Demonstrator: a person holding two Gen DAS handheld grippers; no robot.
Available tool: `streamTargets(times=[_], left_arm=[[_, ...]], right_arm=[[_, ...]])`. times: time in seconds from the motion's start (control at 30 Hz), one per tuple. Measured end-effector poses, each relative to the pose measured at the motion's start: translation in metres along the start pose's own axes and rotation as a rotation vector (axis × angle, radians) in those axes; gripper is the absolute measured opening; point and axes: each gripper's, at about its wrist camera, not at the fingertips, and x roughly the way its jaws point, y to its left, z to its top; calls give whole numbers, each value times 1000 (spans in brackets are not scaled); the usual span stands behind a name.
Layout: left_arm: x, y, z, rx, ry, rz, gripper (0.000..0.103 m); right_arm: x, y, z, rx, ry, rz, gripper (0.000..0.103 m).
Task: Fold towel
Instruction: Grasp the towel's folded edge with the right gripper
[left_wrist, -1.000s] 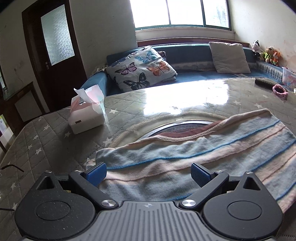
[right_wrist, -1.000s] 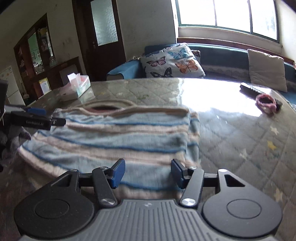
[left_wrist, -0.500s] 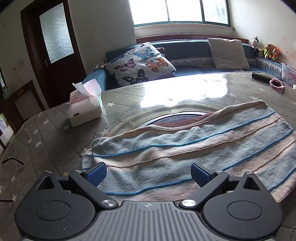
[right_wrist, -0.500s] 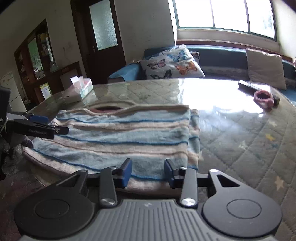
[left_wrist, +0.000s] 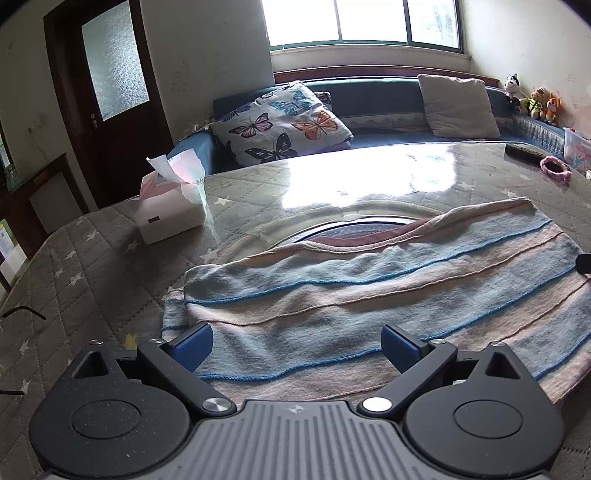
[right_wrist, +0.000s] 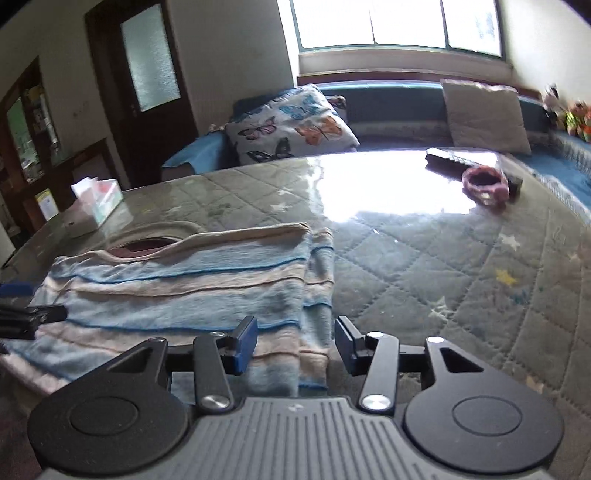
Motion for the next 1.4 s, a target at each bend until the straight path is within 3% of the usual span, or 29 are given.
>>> streamTargets(times=[0.23, 0.3, 0.4, 0.6, 0.93, 1.4], left_arm=[[2, 3, 0, -16, 6, 0, 99], [2, 0, 0, -19, 6, -7, 99], [1, -5, 0, -20, 3, -22, 99], [3, -20, 9, -31, -6, -46, 99], [43, -48, 34, 0, 50, -11, 99], [82, -44, 58, -40, 55, 25, 103]], right_arm=[[13, -1, 1, 56, -2, -12, 45], [13, 1, 3, 59, 6, -12, 27], [14, 4, 5, 63, 18, -13, 14], [2, 7, 20, 78, 24, 7, 4], [-23, 21, 46, 54, -8, 63, 3], [-36, 27, 45, 36, -49, 132, 3]])
